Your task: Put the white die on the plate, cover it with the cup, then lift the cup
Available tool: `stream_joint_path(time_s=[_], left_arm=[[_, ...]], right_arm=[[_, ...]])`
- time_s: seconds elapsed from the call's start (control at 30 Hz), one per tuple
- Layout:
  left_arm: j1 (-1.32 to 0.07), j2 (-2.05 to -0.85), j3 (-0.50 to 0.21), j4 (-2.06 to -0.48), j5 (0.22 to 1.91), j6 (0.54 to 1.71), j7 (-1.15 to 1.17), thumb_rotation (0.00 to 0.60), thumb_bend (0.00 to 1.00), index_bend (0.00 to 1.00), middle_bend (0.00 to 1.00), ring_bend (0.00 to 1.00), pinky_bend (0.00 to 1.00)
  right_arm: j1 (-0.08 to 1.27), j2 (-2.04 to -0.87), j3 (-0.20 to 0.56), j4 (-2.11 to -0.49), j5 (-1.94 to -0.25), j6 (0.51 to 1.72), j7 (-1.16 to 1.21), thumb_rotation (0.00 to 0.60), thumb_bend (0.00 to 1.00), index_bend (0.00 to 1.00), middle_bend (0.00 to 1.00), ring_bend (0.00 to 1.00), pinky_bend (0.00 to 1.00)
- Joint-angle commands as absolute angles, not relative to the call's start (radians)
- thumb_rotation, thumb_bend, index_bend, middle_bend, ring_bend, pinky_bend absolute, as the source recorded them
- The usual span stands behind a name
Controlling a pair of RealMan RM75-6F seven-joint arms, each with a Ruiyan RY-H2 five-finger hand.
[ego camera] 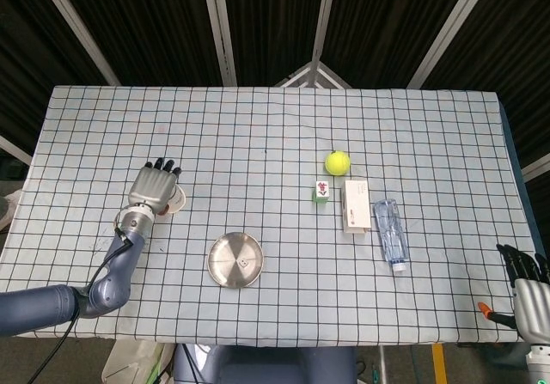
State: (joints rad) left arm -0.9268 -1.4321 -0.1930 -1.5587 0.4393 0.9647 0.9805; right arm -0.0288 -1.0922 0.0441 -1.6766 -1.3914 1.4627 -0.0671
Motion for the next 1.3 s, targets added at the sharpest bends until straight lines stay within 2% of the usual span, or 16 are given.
stream_joint_path(time_s=[0.03,0.5,1.03,1.3], left_arm=[[-0.918,-1.426,-0.185,-1.572,0.459,0.946,0.936,0.6,0.42,0.18,0.13,0.11,0.21],[-0.922,-1.398,-0.172,-1.605,0.465,0.959,0.869,0.6,0.44,0.2,0.27,0.15,0.23],[-0.941,-1.398,-0.131,-1.589,0.454,0.989,0.874,0.6,0.43,0.18,0.18,0.14,0.2],[-0.952,-1.378,-0.121,-1.62,0.442,1.007,0.879,0.6,0.43,0.19,0.23,0.14,0.2]], right_arm=[[-0.029,-1.092,0.043,-1.677,-1.393,1.463,-0.066,0.6,0.04,0.11,0.12,0.12,0.04],[-0.029,-1.09,0.042,-1.681,-1.395,1.464,-0.065,0.6,0.04,0.11,0.12,0.12,0.04],[-0.027,-1.088,0.04,-1.685,-1.389,1.455,-0.073,0.6,0.04,0.11,0.12,0.12,0.04],[-0.027,-1.087,0.04,-1.687,-1.388,1.455,-0.075,0.6,0.04,0.11,0.12,0.12,0.04]])
